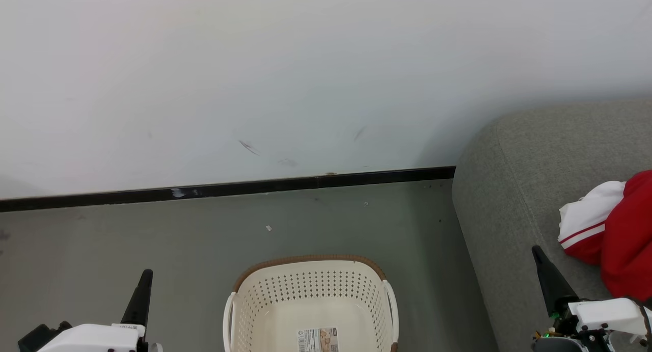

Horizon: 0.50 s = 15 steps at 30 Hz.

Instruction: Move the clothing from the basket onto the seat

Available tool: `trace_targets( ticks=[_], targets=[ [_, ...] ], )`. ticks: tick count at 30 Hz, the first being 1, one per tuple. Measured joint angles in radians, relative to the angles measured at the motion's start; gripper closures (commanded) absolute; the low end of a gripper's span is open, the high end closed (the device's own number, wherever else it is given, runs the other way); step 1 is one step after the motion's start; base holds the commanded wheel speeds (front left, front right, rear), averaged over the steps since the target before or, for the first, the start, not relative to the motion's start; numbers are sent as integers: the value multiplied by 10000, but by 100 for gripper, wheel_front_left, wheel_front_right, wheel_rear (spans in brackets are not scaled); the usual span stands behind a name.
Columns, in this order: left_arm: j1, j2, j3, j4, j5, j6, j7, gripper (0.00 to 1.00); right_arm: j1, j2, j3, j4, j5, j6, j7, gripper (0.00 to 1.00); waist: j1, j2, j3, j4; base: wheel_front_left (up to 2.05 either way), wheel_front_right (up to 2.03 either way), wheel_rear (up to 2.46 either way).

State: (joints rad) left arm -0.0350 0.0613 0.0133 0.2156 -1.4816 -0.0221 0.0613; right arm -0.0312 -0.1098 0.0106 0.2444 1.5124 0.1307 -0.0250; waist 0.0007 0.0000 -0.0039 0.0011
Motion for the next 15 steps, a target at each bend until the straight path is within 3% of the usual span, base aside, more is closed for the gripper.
trace_targets(
  ticks=[15],
  targets=[
    [-170,-232,575,-13,-1220,-520,387,100,-246,-171,-117,140,2023,0,265,100,-1,0,35,-12,0,0,0]
  ],
)
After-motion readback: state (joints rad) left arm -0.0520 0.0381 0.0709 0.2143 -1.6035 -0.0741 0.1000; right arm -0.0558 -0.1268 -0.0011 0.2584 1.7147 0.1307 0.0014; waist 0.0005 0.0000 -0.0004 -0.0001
